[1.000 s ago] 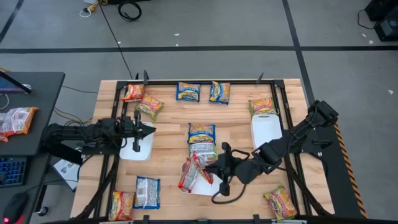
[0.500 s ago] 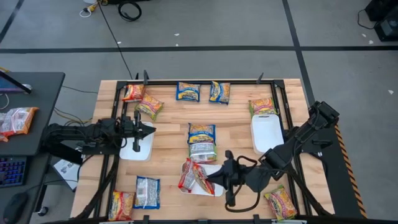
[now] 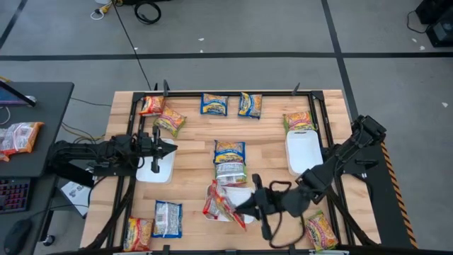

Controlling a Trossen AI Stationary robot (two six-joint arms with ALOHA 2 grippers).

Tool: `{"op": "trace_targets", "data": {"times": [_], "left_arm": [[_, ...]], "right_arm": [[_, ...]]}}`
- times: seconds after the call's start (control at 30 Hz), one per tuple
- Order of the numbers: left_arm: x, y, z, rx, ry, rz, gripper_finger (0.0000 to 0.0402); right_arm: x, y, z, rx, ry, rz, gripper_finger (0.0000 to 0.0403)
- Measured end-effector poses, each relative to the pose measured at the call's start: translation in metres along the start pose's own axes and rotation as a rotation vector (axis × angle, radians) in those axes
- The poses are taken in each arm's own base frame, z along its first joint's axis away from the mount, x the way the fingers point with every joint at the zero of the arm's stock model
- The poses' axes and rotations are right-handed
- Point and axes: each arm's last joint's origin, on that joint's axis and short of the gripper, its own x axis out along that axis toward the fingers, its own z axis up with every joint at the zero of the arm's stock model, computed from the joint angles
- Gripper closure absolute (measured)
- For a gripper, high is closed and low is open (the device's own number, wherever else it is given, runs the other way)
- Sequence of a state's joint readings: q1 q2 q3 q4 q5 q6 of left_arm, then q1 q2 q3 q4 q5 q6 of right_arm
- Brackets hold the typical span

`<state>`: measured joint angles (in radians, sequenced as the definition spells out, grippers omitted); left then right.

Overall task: Sort Maruchan noodles
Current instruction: Put the top right red noodle pack into the bottom white bin

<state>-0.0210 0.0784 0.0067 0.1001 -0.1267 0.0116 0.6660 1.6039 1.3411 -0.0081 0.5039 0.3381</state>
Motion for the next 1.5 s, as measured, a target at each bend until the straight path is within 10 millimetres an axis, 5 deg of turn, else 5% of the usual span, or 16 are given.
{"op": "trace_targets", "data": {"times": [0.43, 0.83, 1.17, 1.5], "left_arm": [[0.000, 0.000, 0.000, 0.000, 0.000, 0.000, 0.0370], [0.000, 0.000, 0.000, 0.000, -0.001, 0.000, 0.0370], [0.000, 0.000, 0.000, 0.000, -0.001, 0.000, 0.0370], [0.000, 0.000, 0.000, 0.000, 0.000, 0.000, 0.0370]], "right_arm": [[0.001, 0.008, -0.011, 0.126, -0.064, -0.179, 0.0391], [0.052, -0.013, -0.062, 0.375, -0.112, -0.484, 0.0391], [0.072, -0.020, -0.113, 0.606, -0.062, -0.588, 0.0391], [0.082, -0.019, -0.133, 0.740, -0.068, -0.589, 0.0391]]}}
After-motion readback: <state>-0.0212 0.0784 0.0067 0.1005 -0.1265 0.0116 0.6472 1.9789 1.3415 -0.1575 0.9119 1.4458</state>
